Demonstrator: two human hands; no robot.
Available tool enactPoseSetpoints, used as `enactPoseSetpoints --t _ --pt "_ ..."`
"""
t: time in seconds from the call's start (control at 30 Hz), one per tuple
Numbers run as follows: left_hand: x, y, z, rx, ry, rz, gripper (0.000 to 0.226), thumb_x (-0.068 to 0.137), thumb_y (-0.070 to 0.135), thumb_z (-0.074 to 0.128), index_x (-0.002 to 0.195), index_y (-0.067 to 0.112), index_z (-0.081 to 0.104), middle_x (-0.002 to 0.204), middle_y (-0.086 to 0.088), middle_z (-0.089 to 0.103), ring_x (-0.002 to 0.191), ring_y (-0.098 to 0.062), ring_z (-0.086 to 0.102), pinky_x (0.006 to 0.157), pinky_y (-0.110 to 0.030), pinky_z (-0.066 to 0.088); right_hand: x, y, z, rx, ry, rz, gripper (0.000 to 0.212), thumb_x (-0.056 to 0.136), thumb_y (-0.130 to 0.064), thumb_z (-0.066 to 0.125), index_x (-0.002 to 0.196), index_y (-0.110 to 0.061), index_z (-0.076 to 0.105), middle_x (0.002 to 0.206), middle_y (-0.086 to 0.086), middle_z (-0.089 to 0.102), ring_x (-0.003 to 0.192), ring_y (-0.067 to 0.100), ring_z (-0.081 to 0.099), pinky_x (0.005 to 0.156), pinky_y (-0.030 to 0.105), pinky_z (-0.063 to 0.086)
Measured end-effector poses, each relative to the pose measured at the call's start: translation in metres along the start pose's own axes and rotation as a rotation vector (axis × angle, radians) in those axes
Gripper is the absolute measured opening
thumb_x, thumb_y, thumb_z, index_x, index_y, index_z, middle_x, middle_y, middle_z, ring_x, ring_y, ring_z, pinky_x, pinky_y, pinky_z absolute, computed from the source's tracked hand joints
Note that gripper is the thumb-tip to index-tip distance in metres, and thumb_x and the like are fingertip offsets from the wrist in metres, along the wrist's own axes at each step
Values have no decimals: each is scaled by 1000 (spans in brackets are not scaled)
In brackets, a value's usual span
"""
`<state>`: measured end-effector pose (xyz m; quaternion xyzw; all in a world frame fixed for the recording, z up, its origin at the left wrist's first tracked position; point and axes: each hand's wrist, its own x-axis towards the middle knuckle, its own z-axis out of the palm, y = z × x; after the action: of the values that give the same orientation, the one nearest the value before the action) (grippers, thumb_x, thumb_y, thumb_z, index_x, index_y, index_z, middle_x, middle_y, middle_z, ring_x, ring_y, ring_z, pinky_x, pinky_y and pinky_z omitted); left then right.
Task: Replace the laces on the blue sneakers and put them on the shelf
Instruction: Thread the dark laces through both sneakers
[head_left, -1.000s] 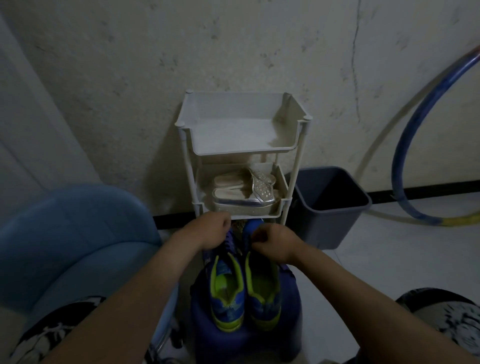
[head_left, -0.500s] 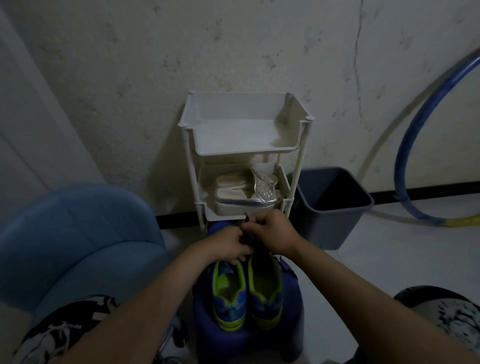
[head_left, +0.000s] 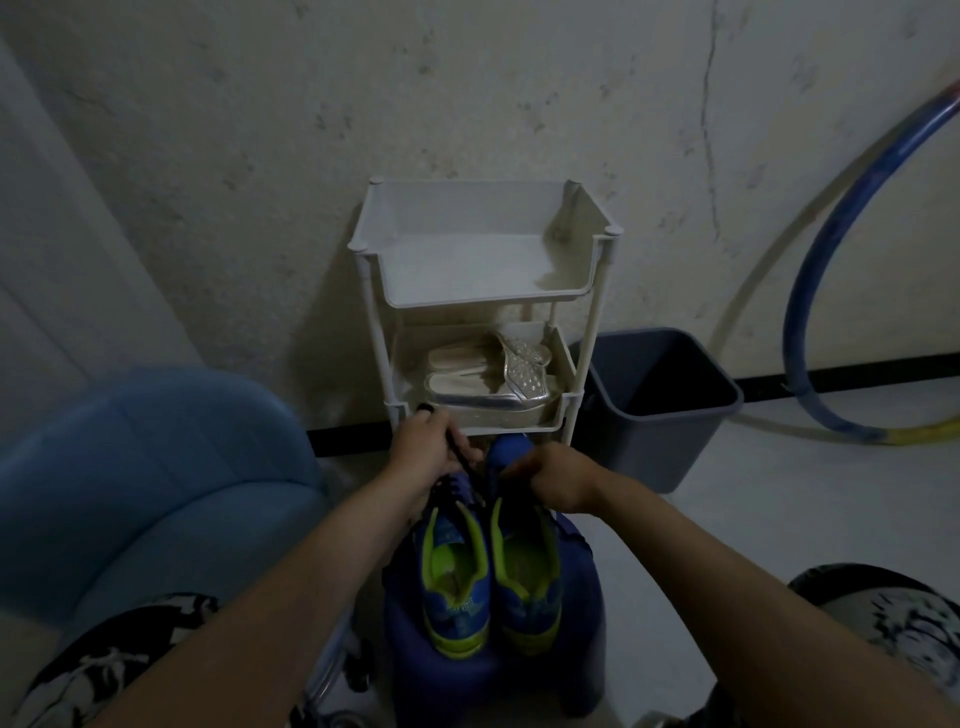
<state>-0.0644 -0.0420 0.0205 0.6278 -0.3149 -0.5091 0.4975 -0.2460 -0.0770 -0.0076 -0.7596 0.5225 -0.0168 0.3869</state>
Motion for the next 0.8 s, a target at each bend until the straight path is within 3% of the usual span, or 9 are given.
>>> enactPoseSetpoints --t 0.07,0.13,0.23,0.33,0.5,0.63,0.8 --pt "4 3 -6 4 47 31 31 103 21 39 75 10 47 61 -7 44 42 -17 47 50 -29 44 -1 -1 -1 -9 -7 6 46 90 0 47 119 -26 71 124 -7 67 116 11 59 98 23 46" --pt "8 2 -12 398 -4 133 30 99 22 43 73 14 54 67 -6 50 56 -21 51 55 -29 42 -1 -2 2 -52 -26 -4 48 89 0 47 120 -28 71 127 -5 65 118 14 59 100 27 47" --pt "0 -9 -9 998 -282 250 32 100 27 44 77 17 64 86 -6 67 86 -24 63 78 -34 49 -1 -5 5 -149 -60 -29 48 86 -7 51 125 -30 66 129 -1 64 119 18 58 102 32 47" --pt "-5 -15 -6 1335 -372 322 27 98 33 50 83 15 65 95 -8 66 92 -23 61 76 -31 48 -1 -3 8 -269 -87 -91 49 85 -21 65 132 -31 60 127 0 64 114 19 59 97 33 50" --pt "3 -5 -13 1452 -456 337 23 88 33 67 90 11 74 92 -9 69 88 -22 64 72 -31 49 -2 7 10 -330 -59 -153 54 86 -24 67 138 -32 53 134 -3 58 118 18 56 98 31 47" --pt "3 -6 -14 1475 -439 300 17 89 28 66 78 14 67 81 -7 62 80 -21 60 63 -26 39 -3 12 8 -215 15 -116 55 82 -21 72 134 -25 57 131 -1 59 114 16 58 95 28 49" --pt "12 -2 -19 1596 -299 170 20 93 12 55 108 5 65 112 -13 64 102 -28 62 81 -35 50 -13 26 6 -43 119 98 33 88 -19 62 122 -18 62 123 5 63 103 19 62 85 28 52"
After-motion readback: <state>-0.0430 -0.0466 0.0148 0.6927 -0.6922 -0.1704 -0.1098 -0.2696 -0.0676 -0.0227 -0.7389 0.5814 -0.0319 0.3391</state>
